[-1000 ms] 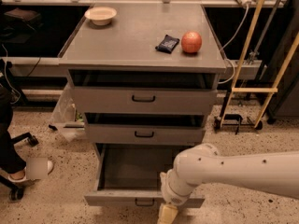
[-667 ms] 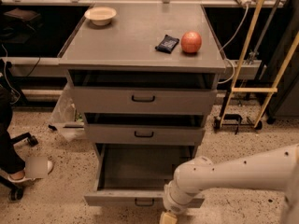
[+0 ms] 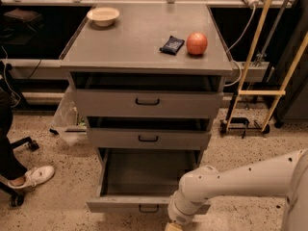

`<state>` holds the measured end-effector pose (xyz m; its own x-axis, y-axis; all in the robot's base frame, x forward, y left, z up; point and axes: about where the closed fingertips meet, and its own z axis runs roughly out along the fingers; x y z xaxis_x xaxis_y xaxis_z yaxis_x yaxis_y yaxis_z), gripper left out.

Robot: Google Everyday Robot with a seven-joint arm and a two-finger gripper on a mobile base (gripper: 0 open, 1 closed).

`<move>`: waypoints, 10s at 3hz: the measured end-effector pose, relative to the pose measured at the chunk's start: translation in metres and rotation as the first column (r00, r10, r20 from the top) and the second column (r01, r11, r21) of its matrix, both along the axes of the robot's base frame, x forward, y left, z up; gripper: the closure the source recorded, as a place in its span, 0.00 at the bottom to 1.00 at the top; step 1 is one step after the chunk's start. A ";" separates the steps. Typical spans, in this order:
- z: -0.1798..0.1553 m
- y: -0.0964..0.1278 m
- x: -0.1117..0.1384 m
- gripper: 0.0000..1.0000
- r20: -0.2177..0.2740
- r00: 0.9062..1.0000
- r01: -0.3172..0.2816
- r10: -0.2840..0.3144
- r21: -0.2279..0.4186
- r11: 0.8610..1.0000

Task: Close bottom drawer

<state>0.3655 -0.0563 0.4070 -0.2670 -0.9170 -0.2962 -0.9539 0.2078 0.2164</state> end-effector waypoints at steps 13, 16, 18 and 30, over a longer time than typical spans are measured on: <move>-0.201 0.009 0.220 0.00 -0.057 0.978 0.207 -0.202 0.423 0.882; -0.162 -0.013 0.311 0.00 0.055 0.905 0.294 -0.423 0.637 0.713; -0.158 -0.017 0.316 0.00 0.067 0.889 0.284 -0.453 0.695 0.661; -0.184 -0.140 0.235 0.00 0.059 0.731 0.585 -0.680 0.459 0.669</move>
Offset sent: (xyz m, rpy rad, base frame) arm 0.0228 -0.0646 -0.1907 0.2809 0.2352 -0.2712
